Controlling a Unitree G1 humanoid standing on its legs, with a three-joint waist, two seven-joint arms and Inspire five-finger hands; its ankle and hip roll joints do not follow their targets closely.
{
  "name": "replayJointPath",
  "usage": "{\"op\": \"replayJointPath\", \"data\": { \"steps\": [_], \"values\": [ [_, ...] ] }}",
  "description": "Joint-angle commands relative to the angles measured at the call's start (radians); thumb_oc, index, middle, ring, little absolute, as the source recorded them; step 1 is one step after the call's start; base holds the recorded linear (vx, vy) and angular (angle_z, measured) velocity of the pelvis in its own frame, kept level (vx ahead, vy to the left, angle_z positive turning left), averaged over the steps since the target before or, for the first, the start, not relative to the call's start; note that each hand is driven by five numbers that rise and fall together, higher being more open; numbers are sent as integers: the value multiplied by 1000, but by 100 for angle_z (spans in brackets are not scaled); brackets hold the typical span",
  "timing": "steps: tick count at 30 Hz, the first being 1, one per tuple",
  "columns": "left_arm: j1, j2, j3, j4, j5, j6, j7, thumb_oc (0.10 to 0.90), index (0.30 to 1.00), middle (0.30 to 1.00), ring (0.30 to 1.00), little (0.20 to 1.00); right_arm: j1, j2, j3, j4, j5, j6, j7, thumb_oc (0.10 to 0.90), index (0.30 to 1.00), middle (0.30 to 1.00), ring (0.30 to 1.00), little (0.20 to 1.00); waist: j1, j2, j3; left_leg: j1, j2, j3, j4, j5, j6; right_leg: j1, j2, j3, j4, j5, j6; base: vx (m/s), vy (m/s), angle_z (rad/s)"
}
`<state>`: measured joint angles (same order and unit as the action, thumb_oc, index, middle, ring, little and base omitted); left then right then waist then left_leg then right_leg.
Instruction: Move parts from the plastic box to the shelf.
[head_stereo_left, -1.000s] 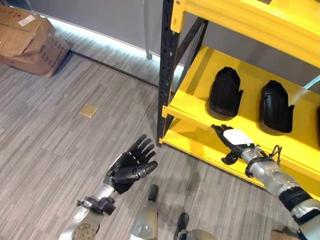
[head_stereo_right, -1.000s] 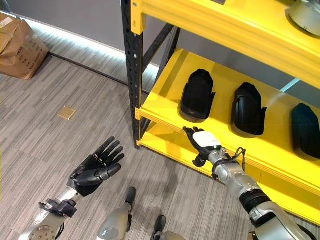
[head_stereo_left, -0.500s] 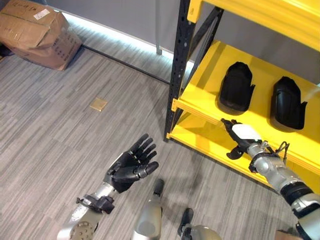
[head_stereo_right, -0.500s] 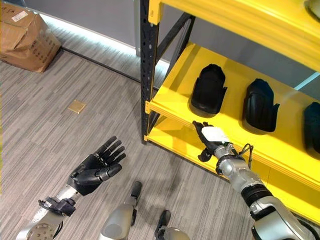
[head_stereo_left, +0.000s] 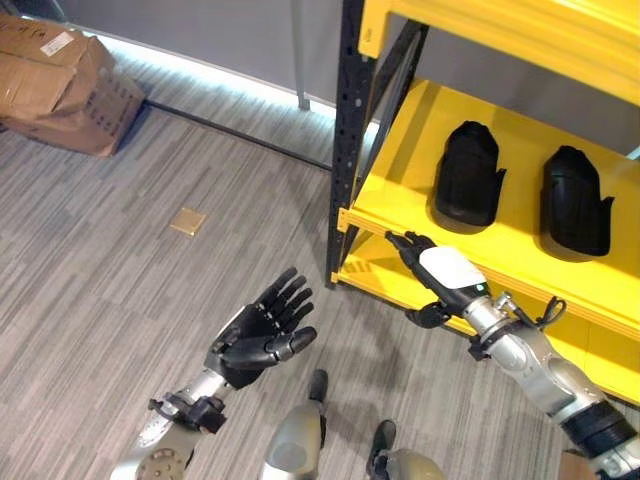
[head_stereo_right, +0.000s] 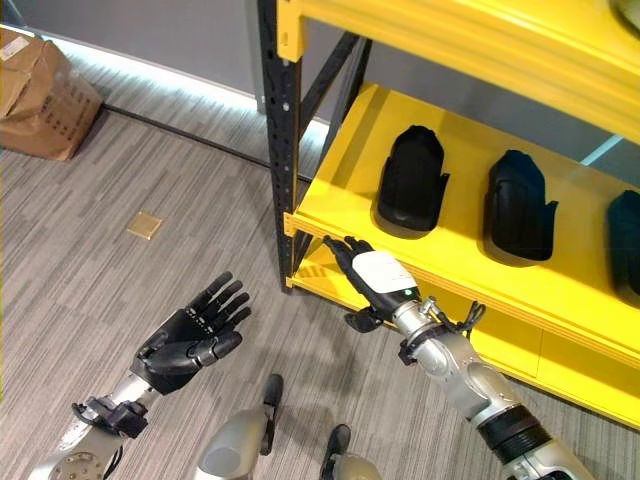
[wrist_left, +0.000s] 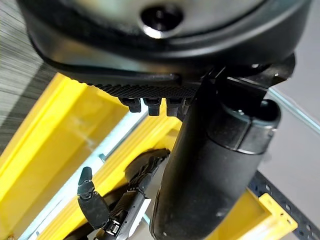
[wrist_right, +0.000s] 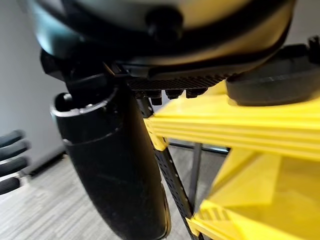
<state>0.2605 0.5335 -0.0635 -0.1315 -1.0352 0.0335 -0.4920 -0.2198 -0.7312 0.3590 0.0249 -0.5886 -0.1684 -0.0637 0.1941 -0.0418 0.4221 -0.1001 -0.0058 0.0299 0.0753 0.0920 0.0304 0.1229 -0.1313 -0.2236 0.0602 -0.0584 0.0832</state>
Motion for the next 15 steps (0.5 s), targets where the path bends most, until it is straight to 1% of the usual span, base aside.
{"op": "replayJointPath", "data": {
  "steps": [1, 2, 5, 7, 9, 12, 15],
  "values": [
    [73, -39, 3, -135, -12, -79, -50, 900, 1000, 1000, 1000, 1000, -35, -65, -82, -63, 6, -39, -37, 900, 1000, 1000, 1000, 1000, -25, 10, -149, 68, 135, -43, -2, -47, -75, -58, 29, 22, 69, 11, 8, 101, 17, -22],
    [86, -40, 6, -141, -10, -76, -45, 900, 1000, 1000, 1000, 1000, -4, -68, -103, -95, 2, -42, -49, 900, 1000, 1000, 1000, 1000, -31, 9, -158, 84, 139, -37, -4, -49, -76, -47, 28, 26, 70, 9, 10, 98, 6, -25],
    [95, -35, 7, -148, -11, -76, -40, 900, 1000, 1000, 1000, 1000, 17, -73, -127, -117, 6, -44, -80, 900, 1000, 1000, 1000, 1000, -40, 9, -166, 100, 142, -31, -7, -51, -76, -39, 28, 31, 70, 7, 12, 30, -7, -7],
    [101, -34, 7, -154, -18, -76, -36, 900, 1000, 1000, 1000, 1000, 22, -76, -143, -130, 0, -57, -130, 900, 1000, 1000, 1000, 1000, -47, 11, -174, 113, 144, -25, -9, -54, -76, -32, 29, 35, 69, 5, 12, 21, -23, -4],
    [104, -33, 4, -161, -17, -82, -27, 900, 1000, 1000, 1000, 1000, 24, -73, -167, -155, -5, -76, -170, 900, 1000, 1000, 1000, 1000, -55, 14, -182, 124, 145, -19, -10, -57, -77, -27, 31, 39, 69, 2, 11, 13, -26, -7],
    [109, -32, 4, -168, -22, -97, -19, 900, 1000, 1000, 1000, 1000, 30, -66, -200, -191, -14, -114, -198, 900, 1000, 1000, 1000, 1000, -68, 20, -191, 135, 147, -10, -5, -65, -79, -23, 33, 41, 70, -3, 7, 8, -41, -6],
    [112, -40, 3, -180, -21, -121, 7, 900, 1000, 1000, 1000, 1000, 40, -59, -220, -232, 8, -132, -144, 900, 1000, 1000, 1000, 1000, -83, 24, -205, 145, 153, -10, 13, -76, -86, -20, 42, 46, 73, -10, -4, 7, -92, -9]
  ]
}}
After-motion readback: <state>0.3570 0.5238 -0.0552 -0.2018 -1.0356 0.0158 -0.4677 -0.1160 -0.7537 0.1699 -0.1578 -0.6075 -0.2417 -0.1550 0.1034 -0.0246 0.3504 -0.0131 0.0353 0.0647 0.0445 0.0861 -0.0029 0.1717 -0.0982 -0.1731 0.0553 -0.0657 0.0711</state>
